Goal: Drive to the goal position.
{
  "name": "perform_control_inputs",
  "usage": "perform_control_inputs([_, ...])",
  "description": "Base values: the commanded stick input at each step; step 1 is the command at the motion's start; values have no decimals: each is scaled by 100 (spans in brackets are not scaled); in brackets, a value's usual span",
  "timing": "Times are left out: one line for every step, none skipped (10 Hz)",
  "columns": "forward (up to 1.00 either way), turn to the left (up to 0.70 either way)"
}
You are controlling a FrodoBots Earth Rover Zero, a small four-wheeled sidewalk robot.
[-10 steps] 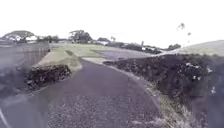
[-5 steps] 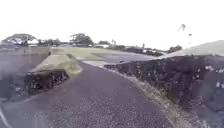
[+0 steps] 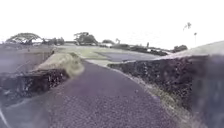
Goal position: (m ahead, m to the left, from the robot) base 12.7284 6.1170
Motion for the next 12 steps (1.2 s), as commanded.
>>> perform_control_inputs([70, 0])
perform_control_inputs([70, 0])
perform_control_inputs([70, 0])
perform_control_inputs([70, 0])
perform_control_inputs([70, 0])
perform_control_inputs([70, 0])
perform_control_inputs([70, 0])
perform_control_inputs([70, 0])
perform_control_inputs([70, 0])
perform_control_inputs([70, 0])
perform_control_inputs([70, 0])
perform_control_inputs([70, 0])
